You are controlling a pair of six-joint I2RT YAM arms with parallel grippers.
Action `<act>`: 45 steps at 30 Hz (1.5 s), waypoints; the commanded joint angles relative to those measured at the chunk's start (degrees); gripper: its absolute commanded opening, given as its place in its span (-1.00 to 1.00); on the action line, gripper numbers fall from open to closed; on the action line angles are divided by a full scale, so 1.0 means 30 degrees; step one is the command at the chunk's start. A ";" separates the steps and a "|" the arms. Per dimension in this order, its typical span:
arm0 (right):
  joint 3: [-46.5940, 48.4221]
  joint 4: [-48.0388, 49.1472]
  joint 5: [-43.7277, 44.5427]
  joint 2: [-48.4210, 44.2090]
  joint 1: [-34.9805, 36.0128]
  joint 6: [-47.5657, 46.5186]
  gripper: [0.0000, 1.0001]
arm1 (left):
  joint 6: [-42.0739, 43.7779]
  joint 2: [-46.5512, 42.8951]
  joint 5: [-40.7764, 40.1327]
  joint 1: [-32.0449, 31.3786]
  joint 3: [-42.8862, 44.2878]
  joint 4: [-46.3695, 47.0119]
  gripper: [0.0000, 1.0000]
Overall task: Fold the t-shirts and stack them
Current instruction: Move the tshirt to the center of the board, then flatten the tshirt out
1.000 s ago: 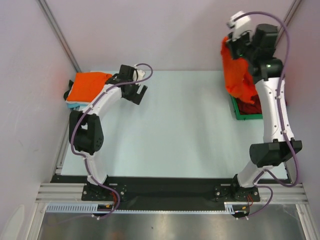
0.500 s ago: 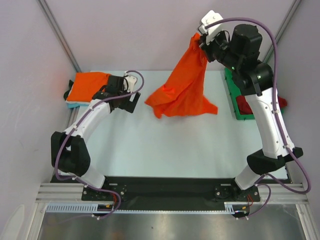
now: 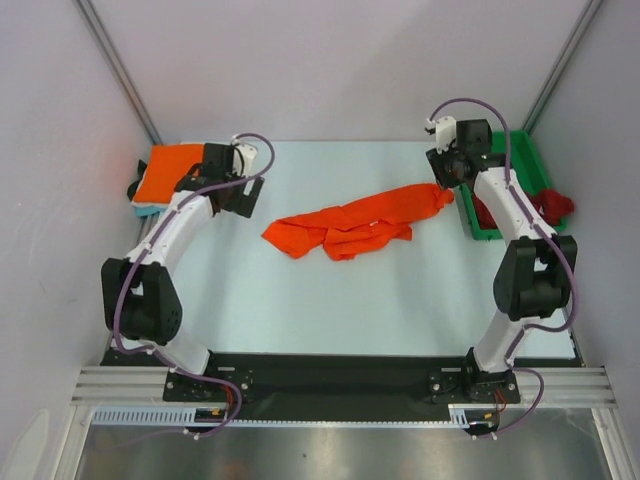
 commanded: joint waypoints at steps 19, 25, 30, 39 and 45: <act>-0.0128 -0.1746 -0.6322 0.2524 0.7991 -0.5798 -0.25 | -0.1640 -0.1210 0.3599 0.2400 -0.2876 0.0143 0.97; 0.3037 -0.1599 -0.5942 0.5686 0.8372 -0.5299 -0.29 | -0.1698 -0.1416 0.3510 0.2400 -0.3168 0.0173 0.97; 0.4299 -0.2420 -0.5356 0.6805 0.8636 -0.5856 -0.30 | -0.1756 -0.1387 0.3451 0.2400 -0.3346 0.0290 0.97; 0.3336 -0.3476 -0.4713 0.5520 0.8461 -0.7463 -0.29 | -0.1989 -0.0480 0.3597 0.2400 -0.2439 0.0232 0.98; 0.3185 -0.3649 -0.4360 0.6187 0.7788 -0.8140 -0.33 | -0.2049 0.0223 0.3656 0.2400 -0.1589 0.0027 0.98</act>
